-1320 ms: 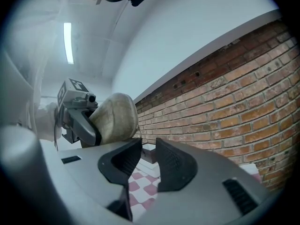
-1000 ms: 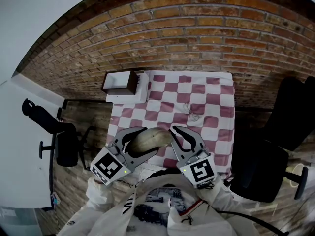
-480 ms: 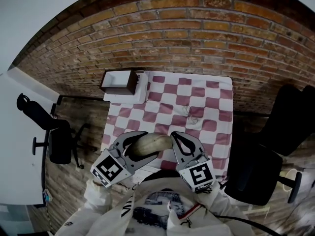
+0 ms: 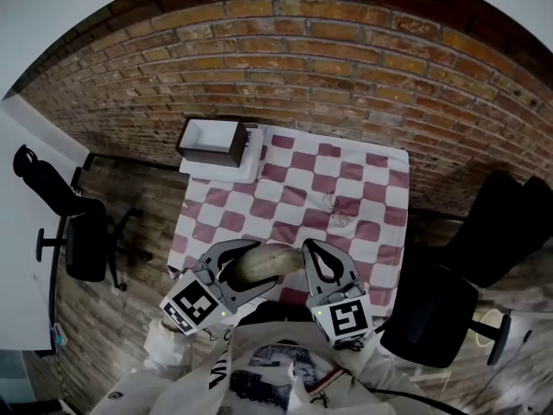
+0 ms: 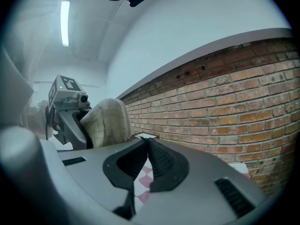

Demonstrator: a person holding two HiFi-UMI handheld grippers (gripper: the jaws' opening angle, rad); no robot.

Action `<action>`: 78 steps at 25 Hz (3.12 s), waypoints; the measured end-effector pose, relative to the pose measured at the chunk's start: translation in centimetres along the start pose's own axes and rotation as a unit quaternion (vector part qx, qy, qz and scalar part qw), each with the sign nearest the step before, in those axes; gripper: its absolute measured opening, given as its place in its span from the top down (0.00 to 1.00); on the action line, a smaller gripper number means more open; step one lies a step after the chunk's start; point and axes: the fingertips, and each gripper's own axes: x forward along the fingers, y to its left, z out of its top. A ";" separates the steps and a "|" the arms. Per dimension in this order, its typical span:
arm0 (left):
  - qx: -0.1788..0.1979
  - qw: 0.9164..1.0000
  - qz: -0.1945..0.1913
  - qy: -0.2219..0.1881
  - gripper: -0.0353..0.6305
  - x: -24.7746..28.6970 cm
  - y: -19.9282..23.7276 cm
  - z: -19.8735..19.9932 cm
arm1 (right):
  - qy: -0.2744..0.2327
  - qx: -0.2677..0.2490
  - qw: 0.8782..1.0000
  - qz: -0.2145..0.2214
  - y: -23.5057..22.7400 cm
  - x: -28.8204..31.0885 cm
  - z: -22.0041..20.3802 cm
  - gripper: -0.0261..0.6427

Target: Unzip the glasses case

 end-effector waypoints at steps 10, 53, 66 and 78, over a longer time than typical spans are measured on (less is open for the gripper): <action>-0.039 0.999 -0.024 -0.028 0.50 -3.0 2.7 -3.2 | 0.016 -0.060 0.997 -0.037 3.5 3.6 0.5 0.94; 0.040 0.998 -0.046 -0.005 0.50 -10.7 7.1 -10.7 | 0.025 -0.163 0.977 -0.138 13.4 9.4 1.3 0.94; 0.056 0.997 -0.040 0.034 0.50 -6.8 5.2 -9.6 | 0.031 -0.190 0.973 -0.129 10.4 6.9 1.4 0.94; 0.062 0.994 -0.036 0.082 0.50 -0.7 1.3 -7.5 | 0.068 -0.224 0.965 -0.115 4.9 2.0 0.3 0.94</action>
